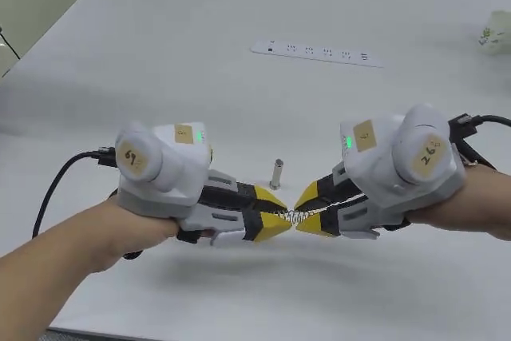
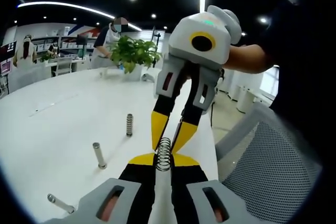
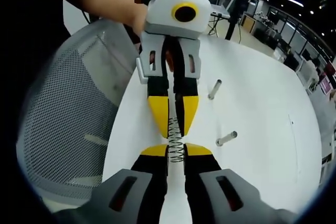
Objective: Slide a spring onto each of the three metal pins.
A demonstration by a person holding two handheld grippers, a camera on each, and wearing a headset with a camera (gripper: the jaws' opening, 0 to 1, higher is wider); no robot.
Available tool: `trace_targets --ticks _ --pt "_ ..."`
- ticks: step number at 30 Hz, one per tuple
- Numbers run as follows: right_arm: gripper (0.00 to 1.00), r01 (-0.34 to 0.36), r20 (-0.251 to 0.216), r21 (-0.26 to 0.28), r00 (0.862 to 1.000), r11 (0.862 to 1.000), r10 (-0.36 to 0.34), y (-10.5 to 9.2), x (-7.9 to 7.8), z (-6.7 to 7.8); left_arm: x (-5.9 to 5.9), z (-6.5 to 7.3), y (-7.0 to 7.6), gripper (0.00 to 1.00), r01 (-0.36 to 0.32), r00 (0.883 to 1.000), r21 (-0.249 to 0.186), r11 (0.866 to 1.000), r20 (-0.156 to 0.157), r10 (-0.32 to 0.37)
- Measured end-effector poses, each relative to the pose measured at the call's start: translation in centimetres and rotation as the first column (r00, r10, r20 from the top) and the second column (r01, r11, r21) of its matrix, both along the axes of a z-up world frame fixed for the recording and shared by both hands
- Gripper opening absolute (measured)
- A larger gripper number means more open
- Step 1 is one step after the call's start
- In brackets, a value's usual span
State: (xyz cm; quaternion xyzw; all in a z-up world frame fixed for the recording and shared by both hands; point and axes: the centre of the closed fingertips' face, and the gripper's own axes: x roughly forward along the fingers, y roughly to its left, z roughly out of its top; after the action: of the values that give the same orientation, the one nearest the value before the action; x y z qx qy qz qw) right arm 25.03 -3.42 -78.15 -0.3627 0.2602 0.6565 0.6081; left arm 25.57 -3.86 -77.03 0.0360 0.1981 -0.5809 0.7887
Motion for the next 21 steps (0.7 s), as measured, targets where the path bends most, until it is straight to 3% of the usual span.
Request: trace_targets --ticks 12,21 --pt "0.15 0.049 -0.021 0.028 0.999 0.998 -0.048 -1.4 0.3 -0.1 -0.4 0.4 -0.1 0.02 0.019 1.000 -0.006 1.000 -0.006 -0.019" --pt "0.08 0.024 -0.024 0.033 0.999 0.999 -0.023 -1.2 -0.1 -0.1 -0.4 0.7 0.0 0.02 0.026 1.000 -0.005 1.000 -0.003 -0.026"
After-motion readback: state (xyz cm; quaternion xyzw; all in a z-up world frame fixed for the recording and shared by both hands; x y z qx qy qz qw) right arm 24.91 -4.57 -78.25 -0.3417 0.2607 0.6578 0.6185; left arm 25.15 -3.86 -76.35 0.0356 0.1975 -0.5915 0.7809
